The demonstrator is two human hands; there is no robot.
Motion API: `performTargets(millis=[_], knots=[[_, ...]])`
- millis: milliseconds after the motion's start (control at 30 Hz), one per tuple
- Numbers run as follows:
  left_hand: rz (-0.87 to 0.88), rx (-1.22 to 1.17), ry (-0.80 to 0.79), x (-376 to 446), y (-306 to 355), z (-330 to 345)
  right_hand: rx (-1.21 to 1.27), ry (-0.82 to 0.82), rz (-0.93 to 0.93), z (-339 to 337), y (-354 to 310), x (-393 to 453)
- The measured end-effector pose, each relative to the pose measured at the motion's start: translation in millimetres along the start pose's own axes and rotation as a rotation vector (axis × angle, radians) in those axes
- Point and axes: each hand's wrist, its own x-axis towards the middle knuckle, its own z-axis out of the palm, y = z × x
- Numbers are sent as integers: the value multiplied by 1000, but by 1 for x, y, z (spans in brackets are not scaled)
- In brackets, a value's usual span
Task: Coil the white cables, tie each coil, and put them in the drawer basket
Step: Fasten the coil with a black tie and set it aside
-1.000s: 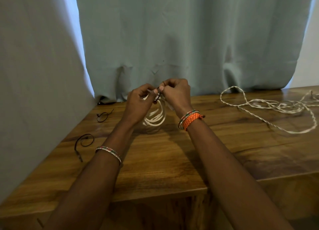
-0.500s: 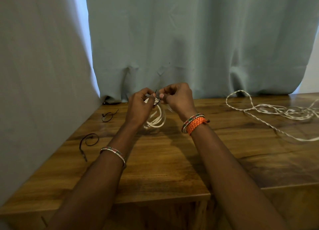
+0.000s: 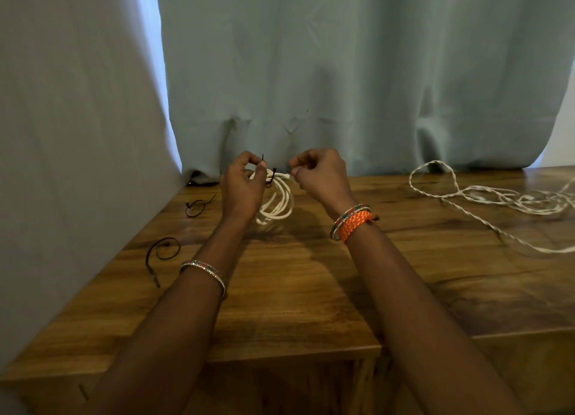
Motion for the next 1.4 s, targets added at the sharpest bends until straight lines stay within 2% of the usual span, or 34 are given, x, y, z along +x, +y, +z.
performTargets(millis=[133,367,533,667,800,1100,1400], knots=[[5,11,32,0,1,-1,72,-38,-28,10,-9,-8],[34,-8,27,-2,0,1,136,31,-69,22,-6,-9],[191,87,-40,-7,4,-1,216,123,-74,20,-3,-9],[287,138,-89,-10,7,-2,175,168,-108,23,-2,-11],[246,107,-112,-11,4,-1,147,192,-107,25,2,-10],[139,81,-125,-16,12,4,273,166,-27,23,1,-15],[208,149,-160,-13,4,1,338,183,111,23,5,-8]])
